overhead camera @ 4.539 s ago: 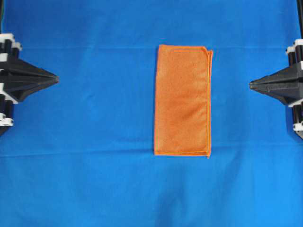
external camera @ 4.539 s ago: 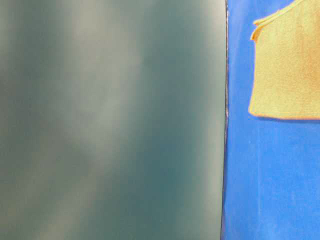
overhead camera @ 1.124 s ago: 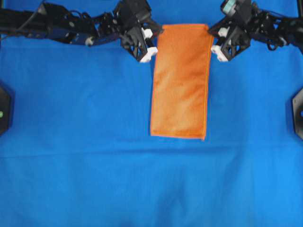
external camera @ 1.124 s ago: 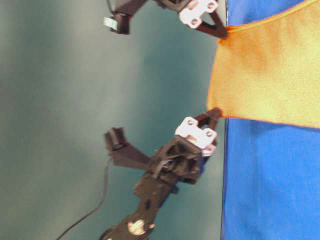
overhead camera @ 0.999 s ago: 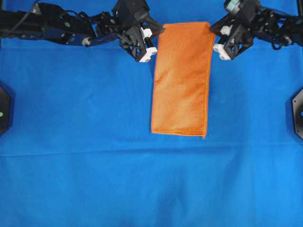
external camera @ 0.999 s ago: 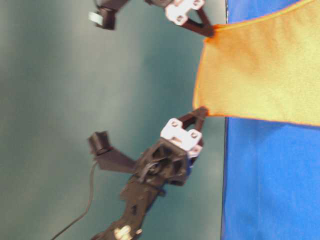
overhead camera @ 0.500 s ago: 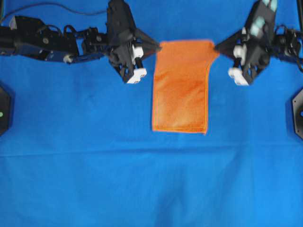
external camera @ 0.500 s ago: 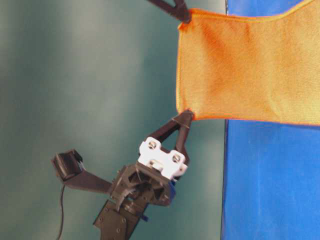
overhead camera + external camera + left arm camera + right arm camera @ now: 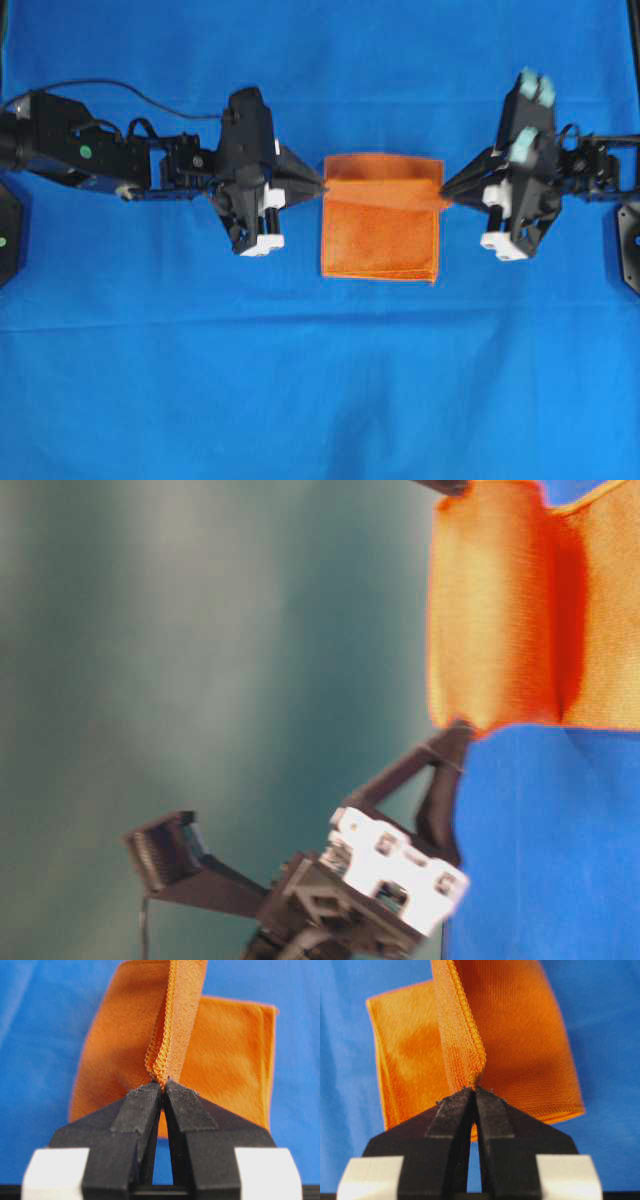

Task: Fold a vertical towel.
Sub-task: 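Lift the top edge and carry it down toward the bottom edge, then lower the held edge onto the towel's bottom edge with both grippers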

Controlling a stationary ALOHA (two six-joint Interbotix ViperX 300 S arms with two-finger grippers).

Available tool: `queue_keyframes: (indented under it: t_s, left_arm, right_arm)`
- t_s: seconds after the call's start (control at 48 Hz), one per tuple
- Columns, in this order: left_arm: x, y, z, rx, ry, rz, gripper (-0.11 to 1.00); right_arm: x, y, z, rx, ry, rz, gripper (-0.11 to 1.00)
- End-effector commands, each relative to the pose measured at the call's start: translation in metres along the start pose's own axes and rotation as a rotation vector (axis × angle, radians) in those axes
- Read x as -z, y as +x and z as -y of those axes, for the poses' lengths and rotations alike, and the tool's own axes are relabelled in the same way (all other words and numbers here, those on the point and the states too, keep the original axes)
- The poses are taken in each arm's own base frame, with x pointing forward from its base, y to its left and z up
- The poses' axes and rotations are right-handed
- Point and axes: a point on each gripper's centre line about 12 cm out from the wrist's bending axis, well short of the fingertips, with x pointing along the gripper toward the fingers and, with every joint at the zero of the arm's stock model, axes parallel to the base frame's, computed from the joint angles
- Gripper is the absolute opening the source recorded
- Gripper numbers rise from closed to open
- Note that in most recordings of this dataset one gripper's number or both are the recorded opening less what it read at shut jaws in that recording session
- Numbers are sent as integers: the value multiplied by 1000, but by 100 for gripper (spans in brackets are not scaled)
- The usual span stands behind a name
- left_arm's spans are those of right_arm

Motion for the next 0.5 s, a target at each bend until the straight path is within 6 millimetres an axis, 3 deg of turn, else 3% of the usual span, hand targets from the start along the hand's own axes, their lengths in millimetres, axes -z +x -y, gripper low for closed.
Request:
queue_keyframes:
  t_s: [0.0,0.291,0.479]
  left_arm:
    - [5,1,8,17,15,-14,3]
    - [20,26,33,68,86,-49,3]
    - [26,36,37,74,90,-68,3]
  right_arm:
    - [5,10,-5,-11,3,-24,2]
    - [19,29,-24,-50,-13,-82,2]
    - [21,31,-27,-55,-18,-93,2]
